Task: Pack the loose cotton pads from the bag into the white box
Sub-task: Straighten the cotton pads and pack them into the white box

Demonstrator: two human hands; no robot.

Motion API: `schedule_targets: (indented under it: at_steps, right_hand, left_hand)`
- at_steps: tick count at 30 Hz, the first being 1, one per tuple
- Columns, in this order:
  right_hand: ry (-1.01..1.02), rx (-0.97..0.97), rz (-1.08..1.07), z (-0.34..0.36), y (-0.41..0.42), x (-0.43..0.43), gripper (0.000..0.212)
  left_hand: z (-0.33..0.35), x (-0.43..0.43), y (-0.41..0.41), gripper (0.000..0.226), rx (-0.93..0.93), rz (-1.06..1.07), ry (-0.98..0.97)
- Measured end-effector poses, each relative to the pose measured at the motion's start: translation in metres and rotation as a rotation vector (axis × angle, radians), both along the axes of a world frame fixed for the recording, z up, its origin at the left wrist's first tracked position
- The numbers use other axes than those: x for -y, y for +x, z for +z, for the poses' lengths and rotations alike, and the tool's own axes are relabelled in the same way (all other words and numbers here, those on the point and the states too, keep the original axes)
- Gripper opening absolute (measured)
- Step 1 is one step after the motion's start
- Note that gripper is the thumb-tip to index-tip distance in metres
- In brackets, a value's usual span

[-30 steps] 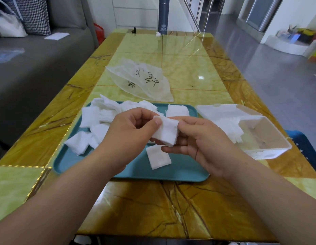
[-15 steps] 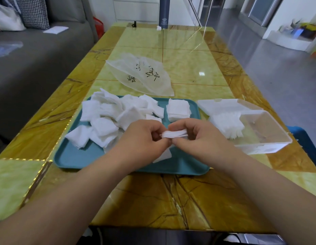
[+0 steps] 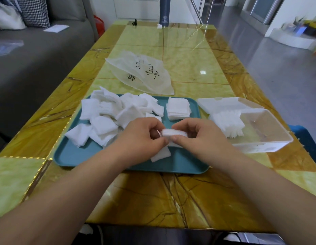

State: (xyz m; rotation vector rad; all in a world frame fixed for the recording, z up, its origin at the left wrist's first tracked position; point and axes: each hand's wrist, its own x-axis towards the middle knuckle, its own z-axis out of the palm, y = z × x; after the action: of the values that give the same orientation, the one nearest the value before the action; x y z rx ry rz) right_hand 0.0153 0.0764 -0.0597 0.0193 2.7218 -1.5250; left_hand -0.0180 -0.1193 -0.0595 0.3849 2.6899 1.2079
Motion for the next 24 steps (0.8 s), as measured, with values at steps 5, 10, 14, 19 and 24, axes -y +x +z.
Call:
schedule_targets:
  at_steps: [5,10,14,19,24]
  right_hand:
    - [0.047,-0.046,-0.103,-0.002,-0.002,0.001,0.009]
    - [0.133,-0.031,-0.081,-0.001,-0.003,0.003,0.019]
    - [0.189,0.015,-0.062,0.0,-0.003,0.002,0.017]
    - [0.108,-0.008,-0.095,0.002,-0.004,-0.001,0.016]
    - [-0.129,0.025,-0.14,0.008,-0.002,0.0,0.018]
  left_hand:
    - [0.006,0.014,-0.001,0.039,-0.016,-0.017,-0.365]
    - [0.006,0.008,-0.001,0.039,0.108,-0.018,-0.296]
    - [0.007,0.009,-0.002,0.03,0.22,-0.029,-0.265]
    - [0.013,0.012,0.002,0.008,0.197,-0.026,-0.162]
    - [0.026,0.013,0.006,0.02,0.382,-0.121,0.5]
